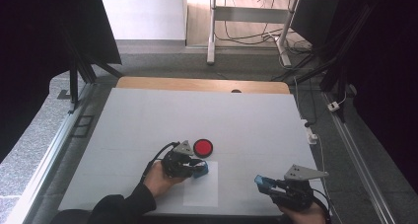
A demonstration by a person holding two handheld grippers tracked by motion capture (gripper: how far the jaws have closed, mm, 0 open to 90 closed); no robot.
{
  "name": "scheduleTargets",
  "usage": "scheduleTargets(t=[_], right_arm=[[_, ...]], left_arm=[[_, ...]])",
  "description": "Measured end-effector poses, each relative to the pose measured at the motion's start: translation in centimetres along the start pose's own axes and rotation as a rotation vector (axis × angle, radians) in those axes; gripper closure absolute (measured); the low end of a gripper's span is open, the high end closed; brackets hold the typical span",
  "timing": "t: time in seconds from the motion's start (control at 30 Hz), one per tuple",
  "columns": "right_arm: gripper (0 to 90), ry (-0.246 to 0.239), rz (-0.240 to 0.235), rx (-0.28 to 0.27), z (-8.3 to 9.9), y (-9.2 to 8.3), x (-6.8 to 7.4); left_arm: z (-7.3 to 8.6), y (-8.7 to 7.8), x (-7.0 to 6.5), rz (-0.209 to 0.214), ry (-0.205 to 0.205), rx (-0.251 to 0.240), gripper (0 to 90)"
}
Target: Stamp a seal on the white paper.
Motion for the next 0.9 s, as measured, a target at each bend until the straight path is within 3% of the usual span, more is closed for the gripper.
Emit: scheduleTargets(t=[0.27, 0.7, 0.9], right_arm=[[67.8, -0.002, 0.003, 0.003, 0.00, -0.01, 0.01], [67.8, -0.002, 0.002, 0.004, 0.00, -0.01, 0.00], [67.8, -0.002, 0.002, 0.002, 0.00, -0.02, -0.01]], left_arm=[[-0.20, 0.23, -0.80, -0.047, 0.048, 0.030, 70.8], [-0.06, 0.07, -0.08, -0.006, 0.001, 0.010, 70.6], [-0.16, 0.18, -0.51, -0.030, 0.023, 0.019, 70.5]])
Point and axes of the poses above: each handheld gripper's, and its own axes: y roughly forward along the jaws, z roughly out of its underside, x roughly to its left, the point moved 1 cm from there along y, roughly forward along the jaws, and after that the axes turned 11 degrees about z, right-handed, at the moved point
